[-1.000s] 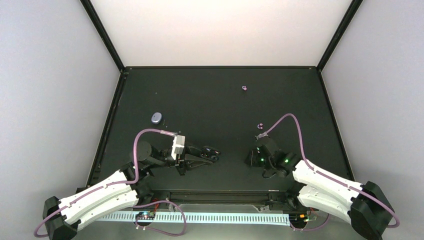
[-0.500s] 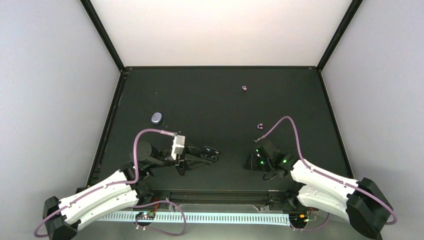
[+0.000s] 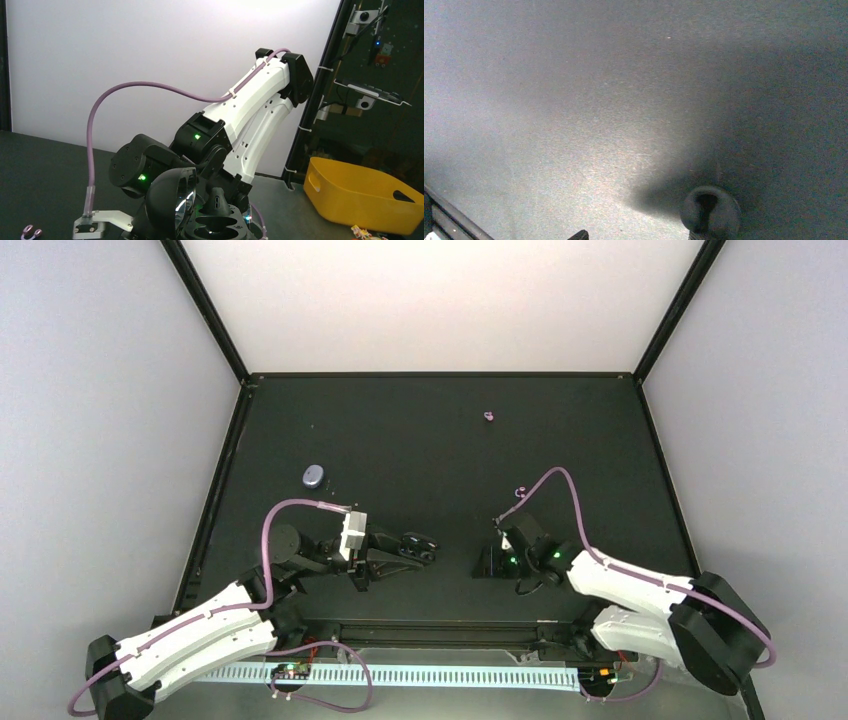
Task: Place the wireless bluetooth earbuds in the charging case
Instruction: Pick up the earbud from the center of the board.
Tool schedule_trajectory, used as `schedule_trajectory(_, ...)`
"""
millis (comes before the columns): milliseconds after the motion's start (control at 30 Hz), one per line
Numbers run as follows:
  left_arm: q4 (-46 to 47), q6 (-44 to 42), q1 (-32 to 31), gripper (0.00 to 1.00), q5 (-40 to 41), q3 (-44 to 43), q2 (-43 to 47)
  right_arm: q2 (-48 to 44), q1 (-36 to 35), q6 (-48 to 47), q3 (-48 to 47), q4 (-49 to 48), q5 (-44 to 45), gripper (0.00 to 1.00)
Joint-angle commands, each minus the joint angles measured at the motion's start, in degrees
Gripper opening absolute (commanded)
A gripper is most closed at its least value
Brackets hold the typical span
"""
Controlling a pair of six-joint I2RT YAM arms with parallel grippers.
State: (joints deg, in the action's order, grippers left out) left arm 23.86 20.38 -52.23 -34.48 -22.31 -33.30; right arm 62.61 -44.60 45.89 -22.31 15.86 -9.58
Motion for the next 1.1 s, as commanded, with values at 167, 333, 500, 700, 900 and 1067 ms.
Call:
schedule_trajectory(167,0.6,0.1,-0.4,0.02,0.1,-0.7,0.0,6.3,0.2,-3.1,-3.9,-4.2,-5.3,0.52)
schedule_trajectory(333,0.7,-0.2,-0.4,0.01,0.1,-0.8,-0.3,3.7,0.1,-5.4,-6.6,-3.8,-4.3,0.55)
schedule_trajectory(500,0.4,-0.6,-0.4,0.02,0.1,-1.1,-0.3,-0.9,0.6,-6.9,-7.7,0.7,4.8,0.56)
schedule_trajectory(700,0.2,-0.5,-0.4,0.02,0.2,-0.8,-0.1,1.0,2.7,-8.7,-7.0,4.4,7.6,0.55)
schedule_trajectory(900,-0.6,-0.5,-0.4,0.02,0.6,-0.5,0.8,-4.0,2.8,-6.1,-3.6,6.5,11.8,0.5)
schedule_trajectory(1067,-0.3,-0.3,-0.4,0.02,0.7,-0.4,0.5,-4.9,2.8,-4.5,-2.4,9.1,14.4,0.45)
